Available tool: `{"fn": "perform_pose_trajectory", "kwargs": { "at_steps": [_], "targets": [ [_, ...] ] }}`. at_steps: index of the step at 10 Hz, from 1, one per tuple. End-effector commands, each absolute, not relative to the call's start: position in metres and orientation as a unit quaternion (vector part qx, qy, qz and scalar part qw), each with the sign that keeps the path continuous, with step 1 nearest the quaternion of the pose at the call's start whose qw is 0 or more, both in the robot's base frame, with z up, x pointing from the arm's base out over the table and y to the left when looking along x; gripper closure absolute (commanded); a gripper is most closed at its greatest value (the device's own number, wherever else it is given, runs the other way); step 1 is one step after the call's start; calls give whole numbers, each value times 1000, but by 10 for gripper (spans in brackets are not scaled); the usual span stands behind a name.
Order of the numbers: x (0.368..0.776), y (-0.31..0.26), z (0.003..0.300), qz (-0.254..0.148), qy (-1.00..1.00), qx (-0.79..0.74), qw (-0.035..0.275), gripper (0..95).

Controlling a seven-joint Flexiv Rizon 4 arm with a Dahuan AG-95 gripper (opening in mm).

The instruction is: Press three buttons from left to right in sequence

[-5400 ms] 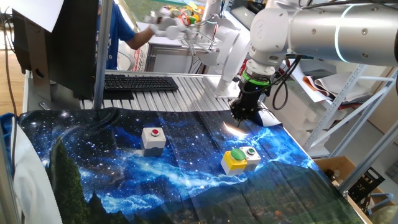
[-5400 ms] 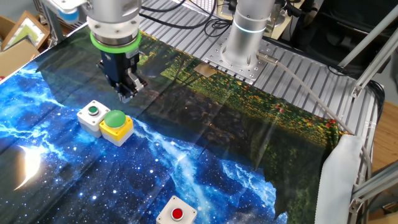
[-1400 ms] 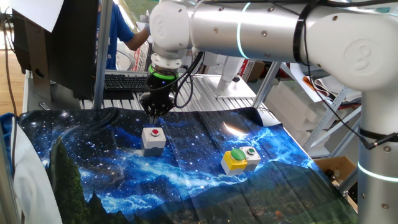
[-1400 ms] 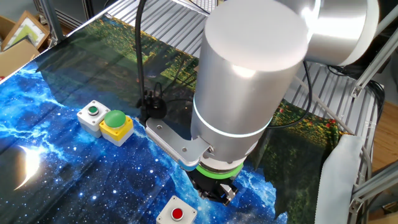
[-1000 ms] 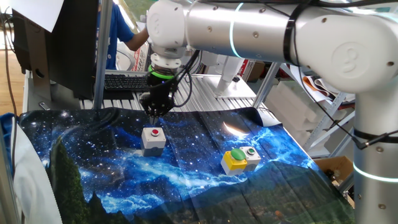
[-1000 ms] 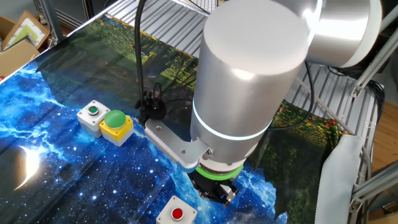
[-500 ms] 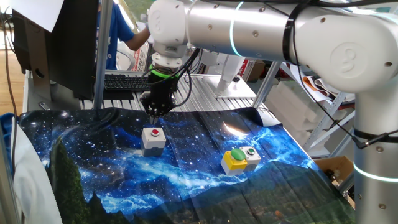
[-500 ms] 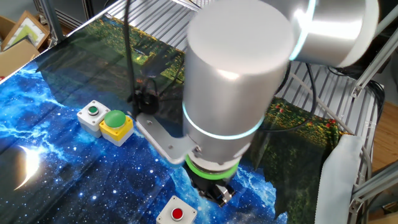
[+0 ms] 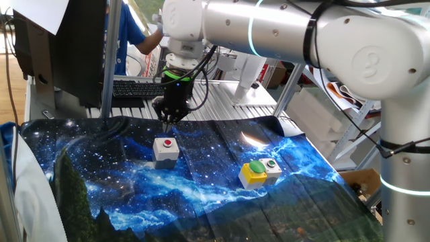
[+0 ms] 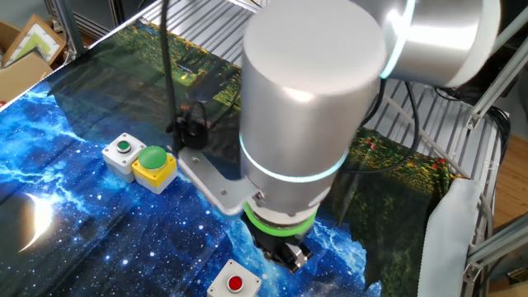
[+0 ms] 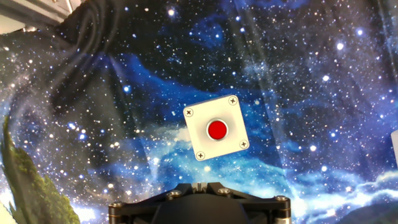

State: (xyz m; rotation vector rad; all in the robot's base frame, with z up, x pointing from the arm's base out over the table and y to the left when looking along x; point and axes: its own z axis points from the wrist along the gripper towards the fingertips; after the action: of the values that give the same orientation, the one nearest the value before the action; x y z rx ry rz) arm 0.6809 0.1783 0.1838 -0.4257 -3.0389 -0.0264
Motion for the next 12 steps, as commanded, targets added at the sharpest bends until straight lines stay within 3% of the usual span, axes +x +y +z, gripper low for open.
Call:
{"fn": "perform_pose_trajectory", "kwargs": {
  "at_steps": [1,8,12],
  "targets": [
    [678,179,184,-12,-990,-136,37,950],
    [678,181,184,-8,-991,-130,35,950],
    [678,181,184,-9,-992,-108,63,950]
  ]
}}
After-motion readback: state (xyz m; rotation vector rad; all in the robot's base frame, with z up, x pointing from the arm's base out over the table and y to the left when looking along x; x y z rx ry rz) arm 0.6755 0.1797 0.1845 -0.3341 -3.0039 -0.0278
